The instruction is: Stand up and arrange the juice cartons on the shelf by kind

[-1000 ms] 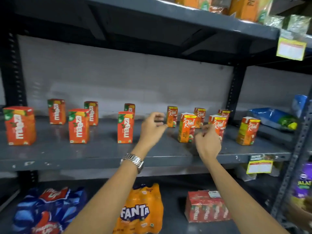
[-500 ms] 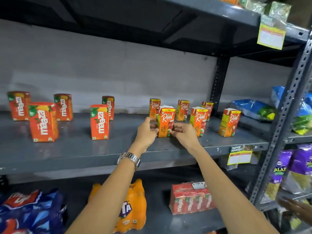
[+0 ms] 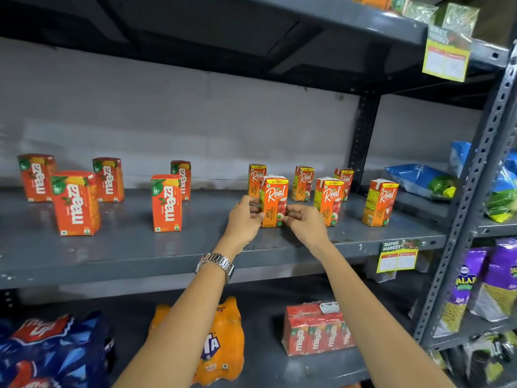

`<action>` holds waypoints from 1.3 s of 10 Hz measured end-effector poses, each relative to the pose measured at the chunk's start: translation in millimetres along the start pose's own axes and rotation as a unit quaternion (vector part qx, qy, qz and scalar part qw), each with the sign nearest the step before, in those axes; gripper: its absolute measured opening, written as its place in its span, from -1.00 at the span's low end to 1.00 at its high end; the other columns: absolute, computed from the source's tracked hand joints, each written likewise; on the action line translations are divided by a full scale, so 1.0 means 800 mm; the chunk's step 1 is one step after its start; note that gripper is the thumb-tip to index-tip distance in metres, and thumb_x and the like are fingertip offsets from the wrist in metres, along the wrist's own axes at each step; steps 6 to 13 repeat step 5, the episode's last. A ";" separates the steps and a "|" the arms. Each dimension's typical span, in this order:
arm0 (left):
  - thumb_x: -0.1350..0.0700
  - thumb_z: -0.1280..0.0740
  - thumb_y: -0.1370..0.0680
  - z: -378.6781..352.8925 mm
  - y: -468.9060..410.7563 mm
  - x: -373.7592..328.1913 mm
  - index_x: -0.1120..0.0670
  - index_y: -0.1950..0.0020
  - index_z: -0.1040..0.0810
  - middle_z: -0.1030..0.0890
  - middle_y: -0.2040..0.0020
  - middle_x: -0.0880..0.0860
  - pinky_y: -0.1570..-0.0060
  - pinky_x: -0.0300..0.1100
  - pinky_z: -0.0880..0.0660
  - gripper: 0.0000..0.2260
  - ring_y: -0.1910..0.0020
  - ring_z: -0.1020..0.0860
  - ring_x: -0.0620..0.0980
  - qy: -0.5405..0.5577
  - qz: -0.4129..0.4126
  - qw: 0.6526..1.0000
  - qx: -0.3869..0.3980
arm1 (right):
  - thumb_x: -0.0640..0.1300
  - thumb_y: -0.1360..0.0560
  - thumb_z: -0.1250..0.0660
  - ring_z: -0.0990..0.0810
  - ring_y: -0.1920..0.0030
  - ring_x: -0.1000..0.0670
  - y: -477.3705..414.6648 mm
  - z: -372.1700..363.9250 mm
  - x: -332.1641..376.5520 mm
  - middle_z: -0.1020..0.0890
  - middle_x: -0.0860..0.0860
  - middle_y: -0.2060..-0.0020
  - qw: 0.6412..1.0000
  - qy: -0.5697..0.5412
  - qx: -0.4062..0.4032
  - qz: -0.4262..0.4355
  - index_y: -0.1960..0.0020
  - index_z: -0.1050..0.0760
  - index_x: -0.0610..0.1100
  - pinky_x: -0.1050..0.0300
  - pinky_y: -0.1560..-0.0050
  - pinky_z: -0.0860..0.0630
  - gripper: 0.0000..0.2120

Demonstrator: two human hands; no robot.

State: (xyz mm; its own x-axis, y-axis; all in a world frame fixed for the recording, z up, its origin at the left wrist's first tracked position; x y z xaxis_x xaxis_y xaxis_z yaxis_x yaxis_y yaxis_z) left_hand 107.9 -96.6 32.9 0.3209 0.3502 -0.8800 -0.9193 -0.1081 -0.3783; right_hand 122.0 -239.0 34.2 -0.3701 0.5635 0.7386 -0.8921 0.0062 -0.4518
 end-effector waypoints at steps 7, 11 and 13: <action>0.28 -0.32 -0.50 0.016 0.016 -0.012 0.11 -0.23 -0.41 -0.46 -0.23 0.06 0.02 -0.42 -0.44 -0.69 -0.12 -0.46 -0.12 -0.015 -0.107 0.988 -0.110 | -0.21 -0.48 -0.30 -0.59 -0.05 0.04 0.012 0.006 -0.003 -0.63 0.05 0.00 0.984 -0.105 -0.147 0.003 -0.23 -0.48 -0.08 0.05 -0.16 -0.53 -0.68; 0.28 -0.32 -0.50 0.016 0.016 -0.012 0.11 -0.23 -0.41 -0.46 -0.23 0.06 0.02 -0.42 -0.44 -0.69 -0.12 -0.46 -0.12 -0.015 -0.107 0.988 -0.110 | -0.21 -0.48 -0.30 -0.59 -0.05 0.04 0.012 0.006 -0.003 -0.63 0.05 0.00 0.984 -0.105 -0.147 0.003 -0.23 -0.48 -0.08 0.05 -0.16 -0.53 -0.68; 0.28 -0.32 -0.50 0.016 0.016 -0.012 0.11 -0.23 -0.41 -0.46 -0.23 0.06 0.02 -0.42 -0.44 -0.69 -0.12 -0.46 -0.12 -0.015 -0.107 0.988 -0.110 | -0.21 -0.48 -0.30 -0.59 -0.05 0.04 0.012 0.006 -0.003 -0.63 0.05 0.00 0.984 -0.105 -0.147 0.003 -0.23 -0.48 -0.08 0.05 -0.16 -0.53 -0.68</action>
Point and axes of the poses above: each hand's wrist, its own y-axis away from the middle knuckle, its own z-axis out of the back of the hand, x = y × z, the point moved 2 cm from there along -y, towards the middle knuckle
